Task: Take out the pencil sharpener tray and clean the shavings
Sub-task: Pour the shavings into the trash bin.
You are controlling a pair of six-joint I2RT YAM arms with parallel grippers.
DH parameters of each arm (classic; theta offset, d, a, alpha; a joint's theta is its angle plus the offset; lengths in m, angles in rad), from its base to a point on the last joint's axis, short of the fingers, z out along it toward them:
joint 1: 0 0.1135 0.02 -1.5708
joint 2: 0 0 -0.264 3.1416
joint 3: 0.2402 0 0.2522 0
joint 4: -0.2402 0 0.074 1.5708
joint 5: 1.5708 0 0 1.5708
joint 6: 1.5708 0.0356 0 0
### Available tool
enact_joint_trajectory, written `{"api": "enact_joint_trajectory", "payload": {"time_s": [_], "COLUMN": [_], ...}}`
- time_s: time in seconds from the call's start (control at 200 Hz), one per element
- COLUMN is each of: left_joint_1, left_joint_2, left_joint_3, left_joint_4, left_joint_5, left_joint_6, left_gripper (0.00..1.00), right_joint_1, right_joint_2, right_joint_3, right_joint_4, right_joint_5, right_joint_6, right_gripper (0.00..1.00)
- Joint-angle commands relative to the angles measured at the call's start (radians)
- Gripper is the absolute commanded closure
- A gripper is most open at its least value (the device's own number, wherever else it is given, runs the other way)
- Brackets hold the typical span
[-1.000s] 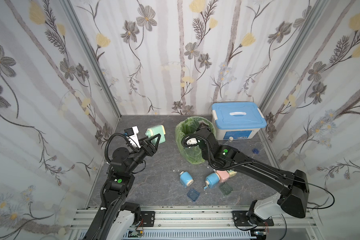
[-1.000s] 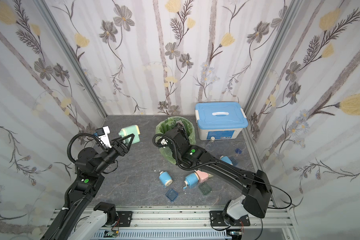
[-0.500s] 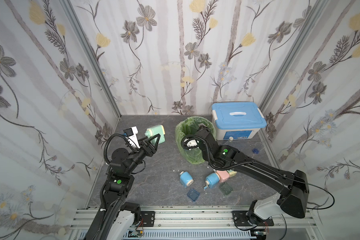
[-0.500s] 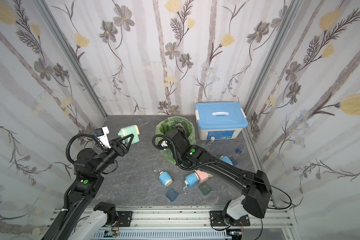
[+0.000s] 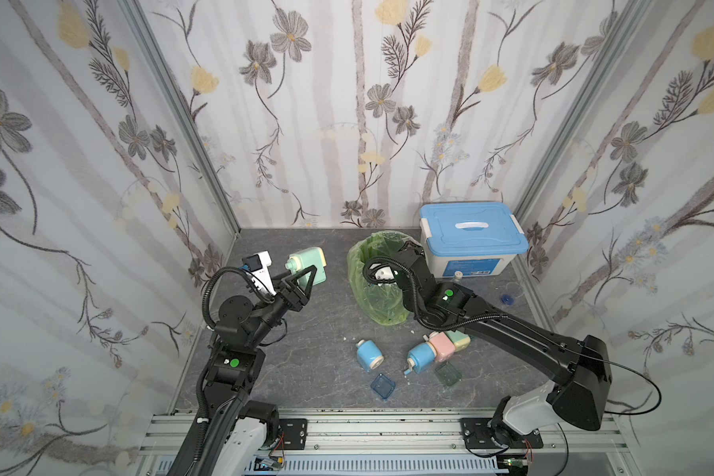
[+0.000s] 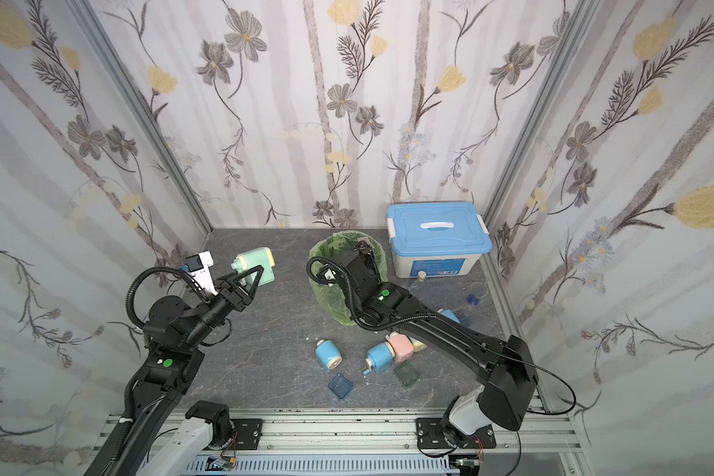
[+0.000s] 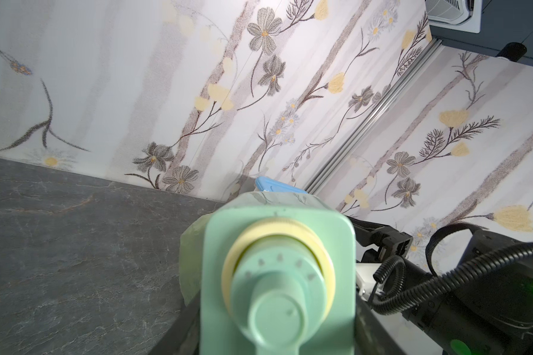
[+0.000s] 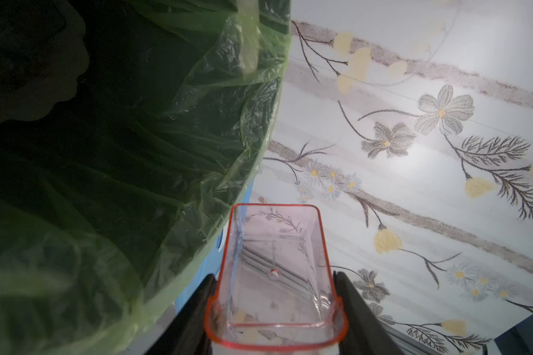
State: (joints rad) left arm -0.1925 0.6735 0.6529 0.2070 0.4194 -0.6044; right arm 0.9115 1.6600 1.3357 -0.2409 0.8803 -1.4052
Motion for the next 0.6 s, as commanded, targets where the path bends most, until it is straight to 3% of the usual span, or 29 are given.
{"api": "enact_joint_trajectory", "payload": {"time_s": [0.0, 0.145, 0.28, 0.43, 0.595], "left_joint_1": [0.001, 0.001, 0.002, 0.002, 0.008], "left_joint_2": [-0.006, -0.011, -0.009, -0.016, -0.035], "left_joint_3": [0.014, 0.014, 0.019, 0.027, 0.039], "left_joint_4": [0.045, 0.038, 0.032, 0.010, -0.044], "left_joint_5": [0.000, -0.009, -0.009, -0.018, -0.047], "left_joint_6": [0.014, 0.018, 0.017, 0.018, 0.023], "left_gripper": [0.59, 0.59, 0.59, 0.59, 0.59], "right_joint_1": [-0.016, -0.025, -0.033, -0.036, -0.007], "right_joint_2": [0.001, -0.020, -0.119, -0.298, -0.498], "right_joint_3": [0.060, 0.236, 0.281, 0.149, -0.121], "right_joint_4": [-0.056, -0.237, -0.325, -0.267, -0.079], "right_joint_5": [0.000, -0.113, -0.356, -0.712, -1.132], "right_joint_6": [0.134, 0.421, 0.658, 0.842, 1.044], "right_gripper": [0.55, 0.56, 0.56, 0.55, 0.53]}}
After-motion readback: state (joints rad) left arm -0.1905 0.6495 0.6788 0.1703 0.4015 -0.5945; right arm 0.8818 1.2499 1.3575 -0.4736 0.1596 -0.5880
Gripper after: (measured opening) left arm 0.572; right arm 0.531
